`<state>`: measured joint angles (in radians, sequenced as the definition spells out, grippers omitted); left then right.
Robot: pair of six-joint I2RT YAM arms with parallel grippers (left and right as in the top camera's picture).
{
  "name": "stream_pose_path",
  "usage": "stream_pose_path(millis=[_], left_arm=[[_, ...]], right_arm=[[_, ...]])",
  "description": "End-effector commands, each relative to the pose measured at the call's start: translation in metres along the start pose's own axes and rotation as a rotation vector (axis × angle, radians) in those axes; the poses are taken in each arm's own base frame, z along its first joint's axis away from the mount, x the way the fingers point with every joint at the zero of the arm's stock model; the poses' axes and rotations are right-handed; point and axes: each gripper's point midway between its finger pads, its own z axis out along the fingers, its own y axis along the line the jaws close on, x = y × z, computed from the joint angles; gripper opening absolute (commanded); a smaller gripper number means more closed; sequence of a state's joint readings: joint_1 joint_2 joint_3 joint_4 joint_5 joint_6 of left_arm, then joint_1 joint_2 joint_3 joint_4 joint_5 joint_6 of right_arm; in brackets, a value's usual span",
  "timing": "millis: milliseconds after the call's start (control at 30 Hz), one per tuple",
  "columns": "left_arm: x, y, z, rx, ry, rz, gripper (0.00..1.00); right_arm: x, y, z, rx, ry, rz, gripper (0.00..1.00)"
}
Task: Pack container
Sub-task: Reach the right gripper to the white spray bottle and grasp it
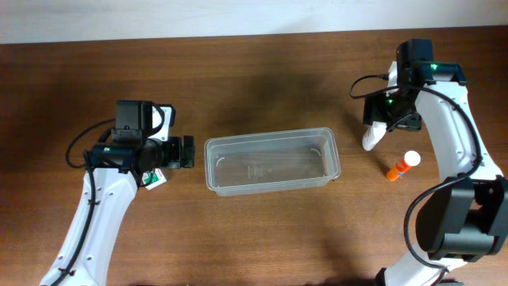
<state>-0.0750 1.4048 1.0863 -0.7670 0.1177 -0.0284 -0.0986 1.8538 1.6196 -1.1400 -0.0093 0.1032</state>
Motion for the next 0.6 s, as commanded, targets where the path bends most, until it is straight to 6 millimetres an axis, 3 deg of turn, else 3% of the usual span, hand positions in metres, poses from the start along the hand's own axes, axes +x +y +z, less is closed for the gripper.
stream_pose_path(millis=[0, 167, 567], left_arm=[[-0.0063, -0.0012, -0.0037, 0.014, -0.015, -0.017, 1.0], [-0.0063, -0.0012, -0.0037, 0.014, -0.015, -0.016, 0.99], [-0.0064, -0.0011, -0.0037, 0.014, -0.016, -0.012, 0.99]], right_arm=[[-0.0057, 0.0005, -0.002, -0.006, -0.014, 0.004, 0.67], [-0.0056, 0.0006, -0.0017, -0.006, -0.013, 0.004, 0.54], [-0.0062, 0.0007, 0.007, -0.004, 0.002, 0.004, 0.51]])
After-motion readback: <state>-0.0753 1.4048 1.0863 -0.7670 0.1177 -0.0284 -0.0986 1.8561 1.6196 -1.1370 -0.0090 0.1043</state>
